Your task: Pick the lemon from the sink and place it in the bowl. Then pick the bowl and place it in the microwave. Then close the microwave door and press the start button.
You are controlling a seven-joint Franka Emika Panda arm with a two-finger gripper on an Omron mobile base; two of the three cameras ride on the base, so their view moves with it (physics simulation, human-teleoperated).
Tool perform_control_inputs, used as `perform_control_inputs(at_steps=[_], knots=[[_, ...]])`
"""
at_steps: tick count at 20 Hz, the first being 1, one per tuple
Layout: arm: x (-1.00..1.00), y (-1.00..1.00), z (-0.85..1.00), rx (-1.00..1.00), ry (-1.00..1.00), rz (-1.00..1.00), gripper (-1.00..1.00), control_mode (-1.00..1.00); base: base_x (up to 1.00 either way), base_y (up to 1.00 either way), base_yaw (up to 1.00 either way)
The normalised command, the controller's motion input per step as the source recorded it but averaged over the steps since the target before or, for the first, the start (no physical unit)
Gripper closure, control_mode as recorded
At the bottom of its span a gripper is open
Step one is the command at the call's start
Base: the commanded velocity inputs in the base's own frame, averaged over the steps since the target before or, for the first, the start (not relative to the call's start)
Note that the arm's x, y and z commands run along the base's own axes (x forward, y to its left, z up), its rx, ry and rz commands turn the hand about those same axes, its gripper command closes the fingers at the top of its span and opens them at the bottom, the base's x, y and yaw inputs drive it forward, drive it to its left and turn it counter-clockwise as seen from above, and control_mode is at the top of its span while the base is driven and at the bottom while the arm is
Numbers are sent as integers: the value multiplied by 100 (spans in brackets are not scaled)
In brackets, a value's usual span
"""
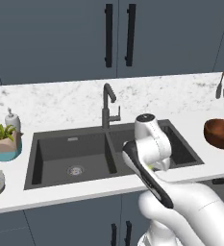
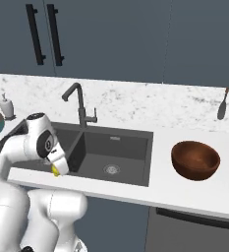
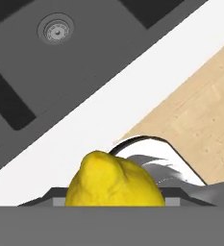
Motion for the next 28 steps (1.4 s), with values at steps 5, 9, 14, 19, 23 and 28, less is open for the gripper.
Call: perform_control_inputs(at_steps=[5, 9, 14, 19, 23, 28], knots=[[-2, -100, 36, 2, 0, -24, 100, -100, 0, 0, 0], [0, -100, 47, 3, 0, -26, 100, -100, 0, 0, 0], [0, -100, 54, 3, 0, -30, 100, -100, 0, 0, 0], [3, -99, 59, 2, 0, -27, 100, -100, 0, 0, 0], [10, -91, 49, 1, 0, -20, 100, -100, 0, 0, 0], [8, -81, 48, 0, -1, -11, 100, -100, 0, 0, 0]])
